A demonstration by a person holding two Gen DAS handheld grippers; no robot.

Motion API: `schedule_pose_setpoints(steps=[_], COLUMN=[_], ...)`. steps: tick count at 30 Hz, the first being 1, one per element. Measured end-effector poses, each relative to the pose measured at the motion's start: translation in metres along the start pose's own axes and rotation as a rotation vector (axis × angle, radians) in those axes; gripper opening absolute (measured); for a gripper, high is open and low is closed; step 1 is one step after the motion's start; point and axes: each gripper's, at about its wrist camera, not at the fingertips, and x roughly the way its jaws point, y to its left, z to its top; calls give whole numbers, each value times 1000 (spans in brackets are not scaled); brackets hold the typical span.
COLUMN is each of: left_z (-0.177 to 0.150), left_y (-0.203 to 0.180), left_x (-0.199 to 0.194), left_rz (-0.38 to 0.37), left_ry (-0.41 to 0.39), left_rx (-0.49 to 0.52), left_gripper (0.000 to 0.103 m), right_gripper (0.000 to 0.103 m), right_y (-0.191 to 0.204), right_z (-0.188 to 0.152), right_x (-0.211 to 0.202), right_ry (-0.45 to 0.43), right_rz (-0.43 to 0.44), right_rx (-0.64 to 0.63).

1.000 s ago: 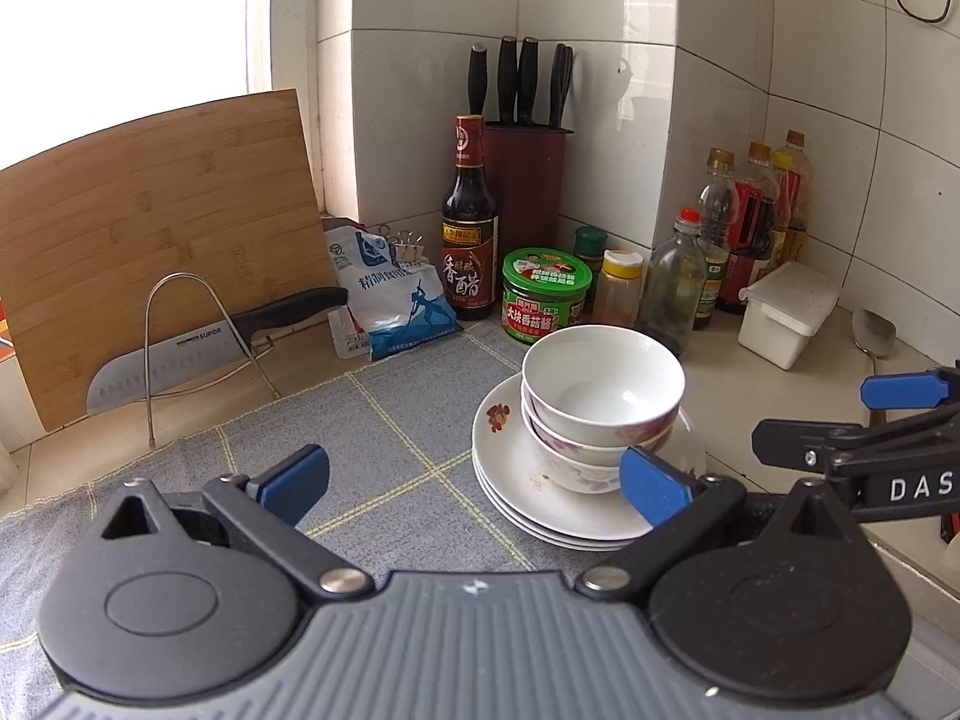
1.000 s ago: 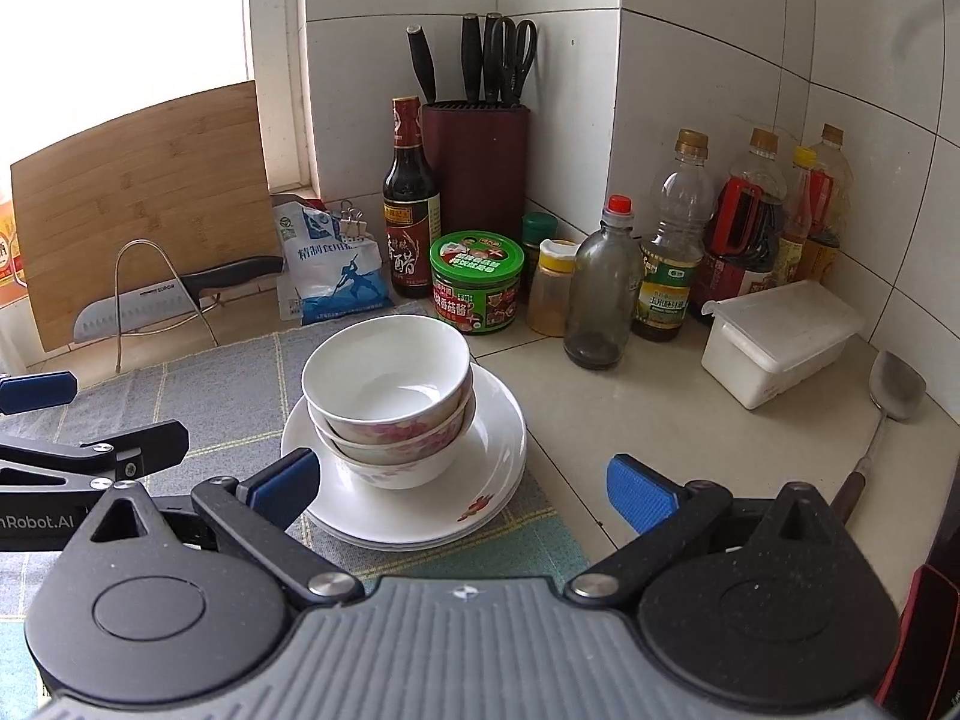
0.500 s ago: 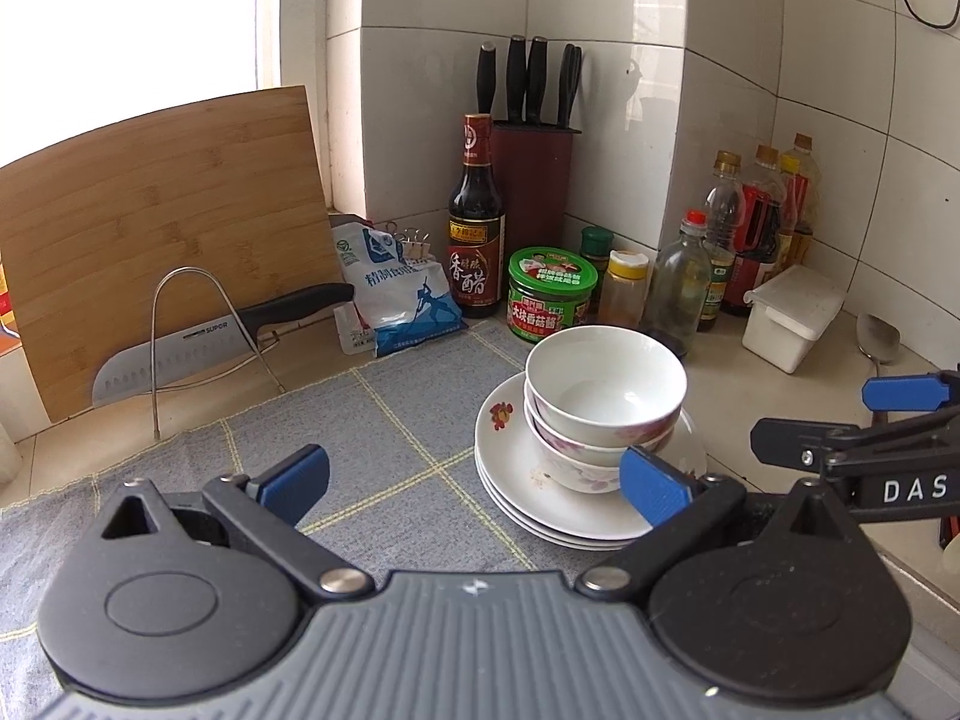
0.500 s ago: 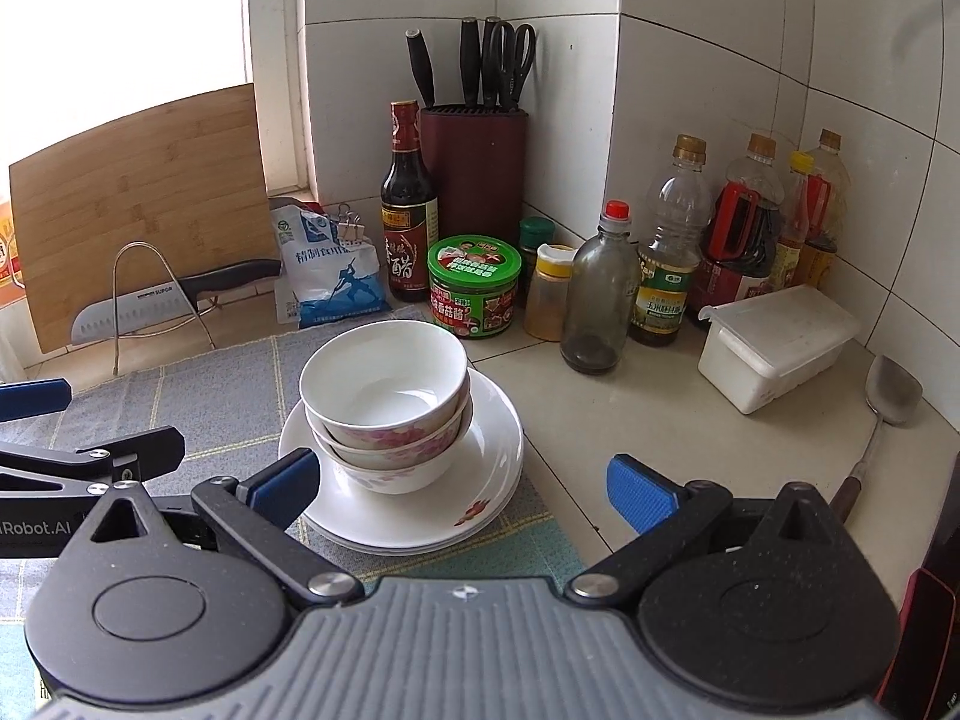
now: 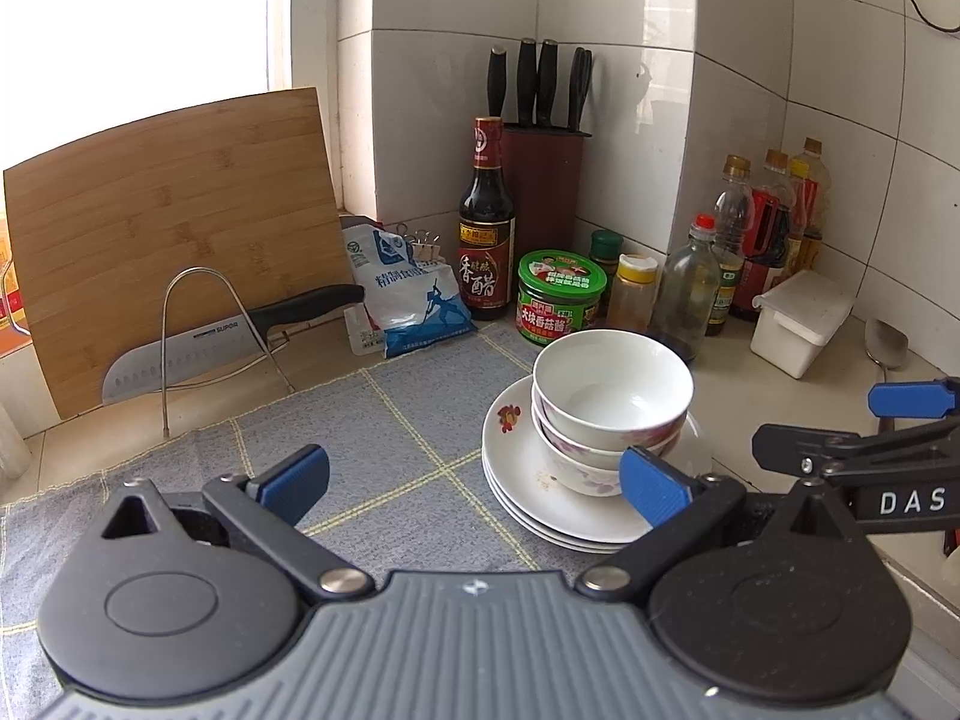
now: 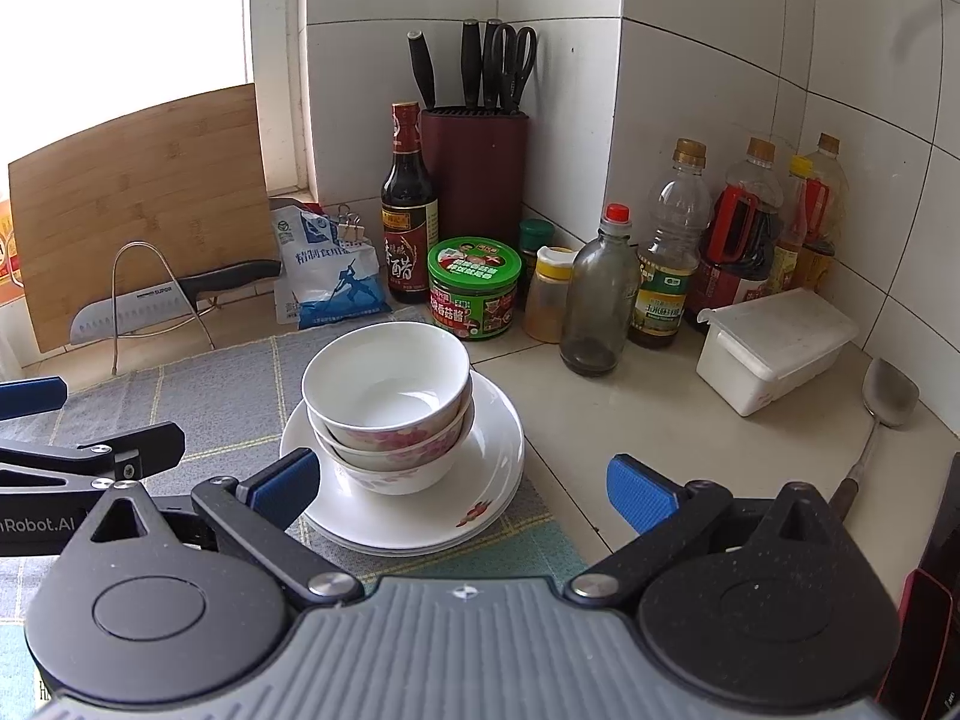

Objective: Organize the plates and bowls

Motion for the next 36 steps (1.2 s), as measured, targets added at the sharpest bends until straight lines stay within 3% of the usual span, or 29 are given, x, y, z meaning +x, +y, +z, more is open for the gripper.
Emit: schedule_pose_setpoints(steps=[36], left_z=[1], left_y=[2], left_x=[-2], left_rz=[26], left_ry=[0], left_rx=[-10], left_gripper=[102], right_gripper=[103], right_y=[3], right_z=[3], right_x=[-4], right_ry=[-5], right_rz=[-8], right_rx=[-2])
